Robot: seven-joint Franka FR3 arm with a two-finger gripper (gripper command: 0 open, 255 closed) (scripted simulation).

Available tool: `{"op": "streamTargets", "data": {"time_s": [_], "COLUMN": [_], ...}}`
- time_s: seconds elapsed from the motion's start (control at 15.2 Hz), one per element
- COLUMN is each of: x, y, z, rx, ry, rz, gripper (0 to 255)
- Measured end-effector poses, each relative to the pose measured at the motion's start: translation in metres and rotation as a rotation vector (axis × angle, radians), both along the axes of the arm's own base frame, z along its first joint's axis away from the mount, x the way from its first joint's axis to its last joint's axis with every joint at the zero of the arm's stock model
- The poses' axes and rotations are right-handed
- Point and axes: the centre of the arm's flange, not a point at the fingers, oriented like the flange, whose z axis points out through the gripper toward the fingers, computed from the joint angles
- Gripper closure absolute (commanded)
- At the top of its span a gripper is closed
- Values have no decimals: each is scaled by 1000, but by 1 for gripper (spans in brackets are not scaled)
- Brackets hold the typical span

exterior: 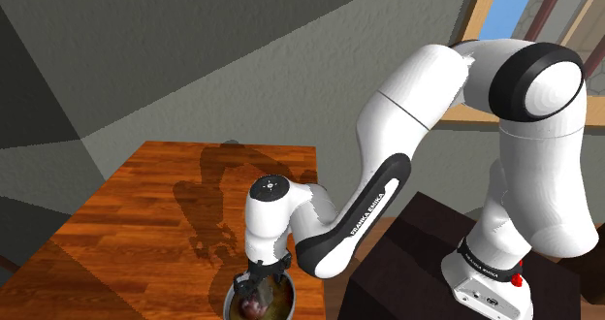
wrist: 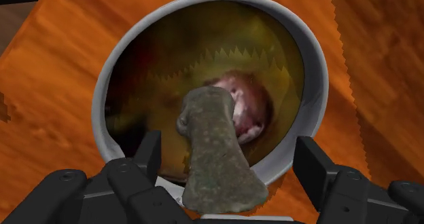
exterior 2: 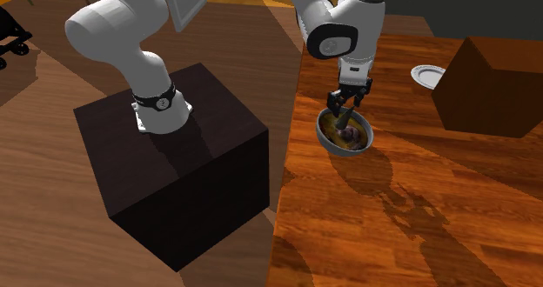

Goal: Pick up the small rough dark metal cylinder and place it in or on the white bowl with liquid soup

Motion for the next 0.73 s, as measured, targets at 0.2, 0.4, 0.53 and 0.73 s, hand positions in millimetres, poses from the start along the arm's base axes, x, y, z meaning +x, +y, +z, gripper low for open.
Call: {"op": "streamTargets", "data": {"time_s": [0.2,0.4,0.53,0.73], "x": [0,0,-1,-2], "y": [0,-1,-3,-5], "z": [0,16,38,49], "rx": [0,0,1,0], "ry": [0,0,-1,0], "rz": [0,0,0,0], "gripper": [0,0,0,0]}}
